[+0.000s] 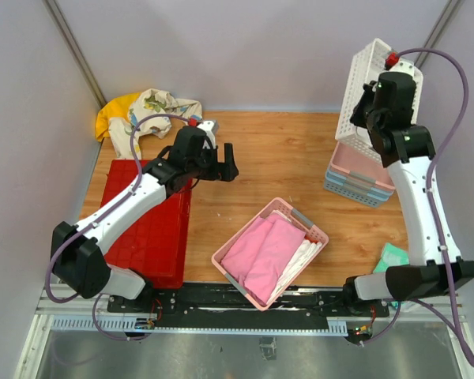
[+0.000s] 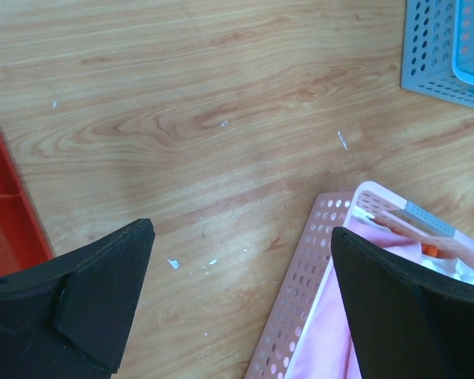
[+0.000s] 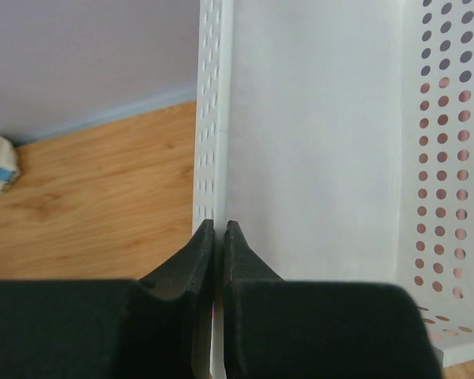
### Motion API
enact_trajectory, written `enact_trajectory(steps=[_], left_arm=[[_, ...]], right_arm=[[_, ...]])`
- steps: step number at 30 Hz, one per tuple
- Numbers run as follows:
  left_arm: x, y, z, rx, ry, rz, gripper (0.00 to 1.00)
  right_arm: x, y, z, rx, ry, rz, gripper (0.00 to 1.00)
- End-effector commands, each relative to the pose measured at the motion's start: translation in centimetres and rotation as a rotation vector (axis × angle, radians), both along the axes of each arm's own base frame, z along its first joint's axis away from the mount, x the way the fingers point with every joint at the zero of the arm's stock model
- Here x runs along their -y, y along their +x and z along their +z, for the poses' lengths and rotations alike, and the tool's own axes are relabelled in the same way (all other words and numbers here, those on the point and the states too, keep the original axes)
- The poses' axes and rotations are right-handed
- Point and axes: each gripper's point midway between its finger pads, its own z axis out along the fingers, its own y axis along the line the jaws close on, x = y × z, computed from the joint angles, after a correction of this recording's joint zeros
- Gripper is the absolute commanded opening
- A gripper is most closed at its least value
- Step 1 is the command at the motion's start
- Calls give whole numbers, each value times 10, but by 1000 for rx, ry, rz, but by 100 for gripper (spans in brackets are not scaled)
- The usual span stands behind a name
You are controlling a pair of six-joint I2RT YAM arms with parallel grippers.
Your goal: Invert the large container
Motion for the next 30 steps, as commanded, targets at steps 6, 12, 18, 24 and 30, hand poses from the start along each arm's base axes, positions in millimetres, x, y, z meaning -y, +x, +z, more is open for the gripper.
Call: enact_trajectory(steps=[6,12,18,24,30], left_arm=[[-85,22,53,91,-187,334,99],[-142,7,67,133,-259,531,99],[-156,-8,85,173,-276,587,99],[-155,-13,89,177,-277,573,99],[-148,-13,85,165,-287,531,99]], right_arm=[[-156,-19,78,309,316,722,1],[-256,-15,38,178,461,956,0],[-333,2,-2,82,762,1079,1],[-372,12,-23,-8,1139,1115,1],[-369,32,-64,-101,1380,1014,1]])
